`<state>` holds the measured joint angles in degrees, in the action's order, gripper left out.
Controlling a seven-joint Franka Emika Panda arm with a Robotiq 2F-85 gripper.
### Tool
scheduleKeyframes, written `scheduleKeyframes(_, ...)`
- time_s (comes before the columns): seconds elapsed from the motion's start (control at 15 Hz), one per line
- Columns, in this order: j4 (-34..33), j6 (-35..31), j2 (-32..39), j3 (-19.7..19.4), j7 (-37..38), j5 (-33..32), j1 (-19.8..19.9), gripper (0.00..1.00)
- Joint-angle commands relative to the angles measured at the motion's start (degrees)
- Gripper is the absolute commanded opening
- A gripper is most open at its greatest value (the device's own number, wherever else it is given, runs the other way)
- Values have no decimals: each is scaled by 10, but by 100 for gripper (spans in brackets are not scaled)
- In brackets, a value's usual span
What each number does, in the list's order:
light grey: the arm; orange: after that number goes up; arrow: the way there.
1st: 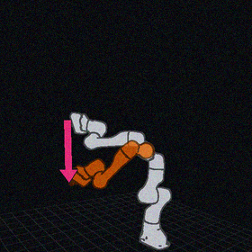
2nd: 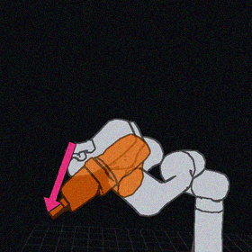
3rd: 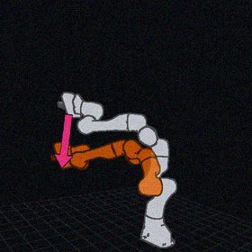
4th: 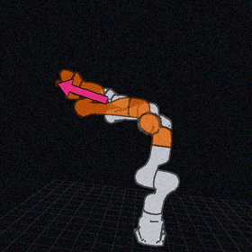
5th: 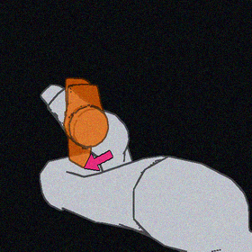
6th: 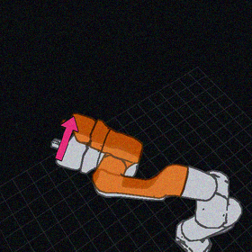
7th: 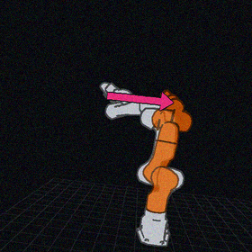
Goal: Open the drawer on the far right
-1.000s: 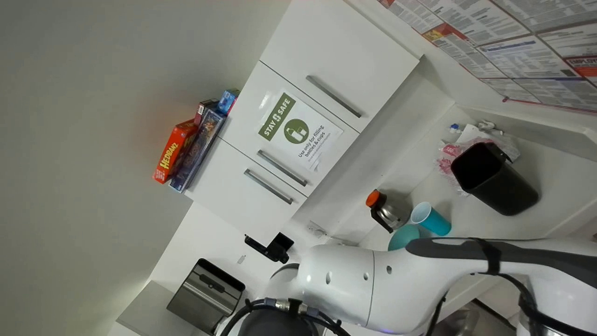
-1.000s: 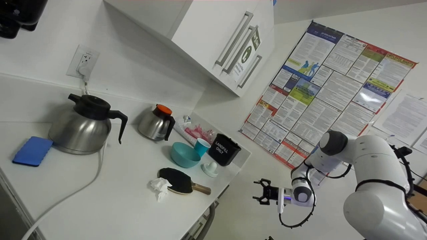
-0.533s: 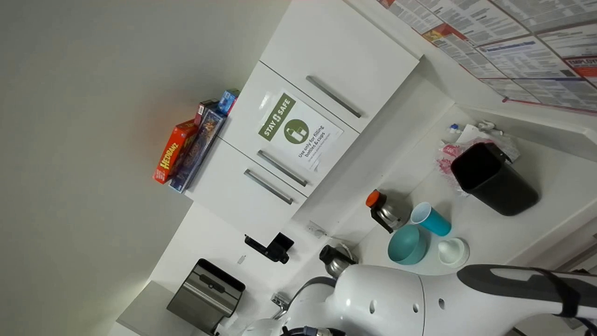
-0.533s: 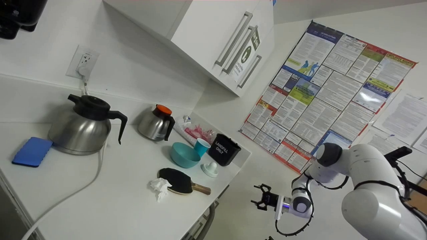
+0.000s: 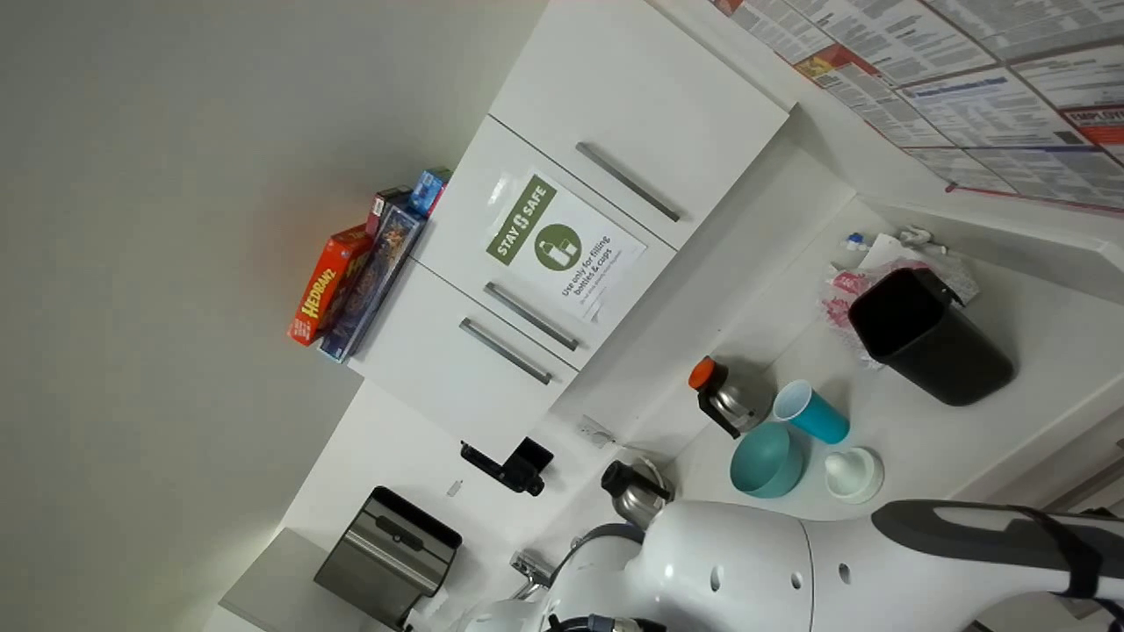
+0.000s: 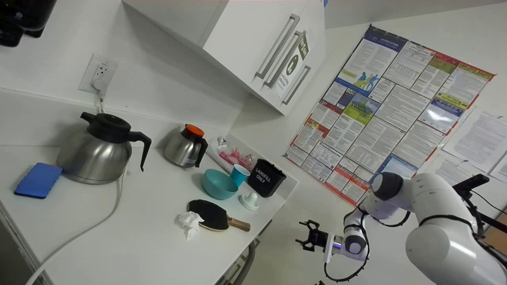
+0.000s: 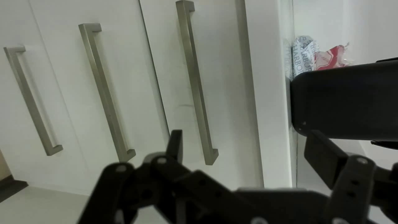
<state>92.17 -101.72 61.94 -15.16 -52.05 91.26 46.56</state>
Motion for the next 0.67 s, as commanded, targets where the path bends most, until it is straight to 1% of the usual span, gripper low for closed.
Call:
scheduleKeyframes(0.0, -5, -20, 38, 22, -41, 40, -11, 100)
scheduleKeyframes(0.2, -10, -9, 78, 46, -94, 91, -17, 100)
scheduleKeyframes(0.33, -15, 2, 102, 54, -129, 127, -25, 100)
scheduleKeyframes(0.6, -18, 22, 134, 56, -182, 192, -44, 100)
